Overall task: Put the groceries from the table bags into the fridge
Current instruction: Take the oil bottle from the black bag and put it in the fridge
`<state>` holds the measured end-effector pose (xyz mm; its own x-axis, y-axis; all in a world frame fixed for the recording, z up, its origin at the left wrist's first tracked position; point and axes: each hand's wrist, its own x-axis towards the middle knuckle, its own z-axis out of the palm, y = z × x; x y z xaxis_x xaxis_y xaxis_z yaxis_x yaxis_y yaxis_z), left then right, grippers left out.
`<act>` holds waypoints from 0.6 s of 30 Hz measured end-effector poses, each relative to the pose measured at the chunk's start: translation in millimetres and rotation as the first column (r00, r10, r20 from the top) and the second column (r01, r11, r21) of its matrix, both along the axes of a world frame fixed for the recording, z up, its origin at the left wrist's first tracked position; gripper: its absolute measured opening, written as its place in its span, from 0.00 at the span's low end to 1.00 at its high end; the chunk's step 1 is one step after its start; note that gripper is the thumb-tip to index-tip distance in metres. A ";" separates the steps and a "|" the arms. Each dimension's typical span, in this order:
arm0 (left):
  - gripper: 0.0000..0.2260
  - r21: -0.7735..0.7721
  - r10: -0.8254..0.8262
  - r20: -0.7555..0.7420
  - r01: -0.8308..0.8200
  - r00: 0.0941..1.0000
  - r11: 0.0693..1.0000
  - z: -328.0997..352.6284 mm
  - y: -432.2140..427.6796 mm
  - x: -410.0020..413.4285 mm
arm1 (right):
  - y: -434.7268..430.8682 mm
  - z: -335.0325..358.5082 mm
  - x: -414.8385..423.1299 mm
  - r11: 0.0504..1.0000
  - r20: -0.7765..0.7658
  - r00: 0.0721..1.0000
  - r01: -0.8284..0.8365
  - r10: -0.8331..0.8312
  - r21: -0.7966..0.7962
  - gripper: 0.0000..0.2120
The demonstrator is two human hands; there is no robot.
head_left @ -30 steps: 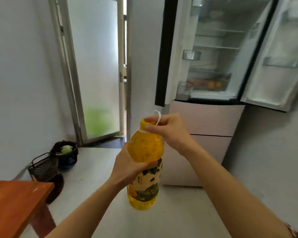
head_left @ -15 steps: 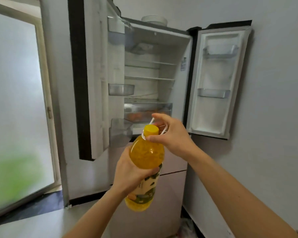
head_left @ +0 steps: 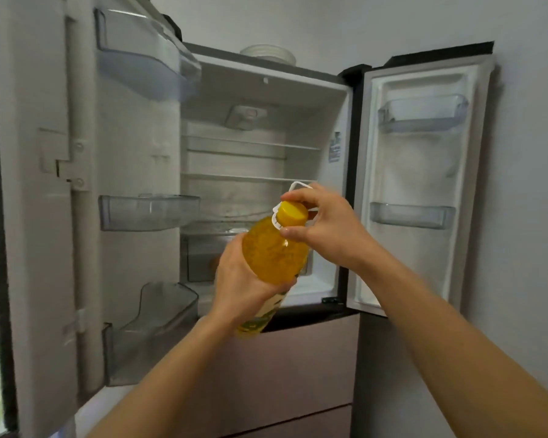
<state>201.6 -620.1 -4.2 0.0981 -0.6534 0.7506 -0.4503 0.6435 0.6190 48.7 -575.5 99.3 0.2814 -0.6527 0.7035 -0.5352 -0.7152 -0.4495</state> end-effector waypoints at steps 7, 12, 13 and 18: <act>0.43 -0.137 0.131 -0.012 -0.132 0.991 0.982 51.0 -92.2 -30.1 | -99.2 40.1 -32.1 0.980 0.039 0.991 -0.116 0.124 -0.164 0.23; 0.42 -0.225 0.238 -0.040 -0.241 0.970 0.944 79.0 -163.3 -28.0 | -166.0 47.8 -32.5 0.944 0.082 0.981 -0.146 0.178 -0.297 0.22; 0.42 -0.234 0.248 -0.057 -0.255 0.967 0.938 82.8 -178.5 -24.9 | -179.6 47.2 -30.9 0.935 0.082 0.979 -0.152 0.188 -0.320 0.22; 0.42 -0.244 0.318 -0.117 -0.337 0.941 0.909 76.3 -229.3 -12.1 | -241.1 37.6 -13.9 0.904 0.058 0.977 -0.165 0.203 -0.394 0.22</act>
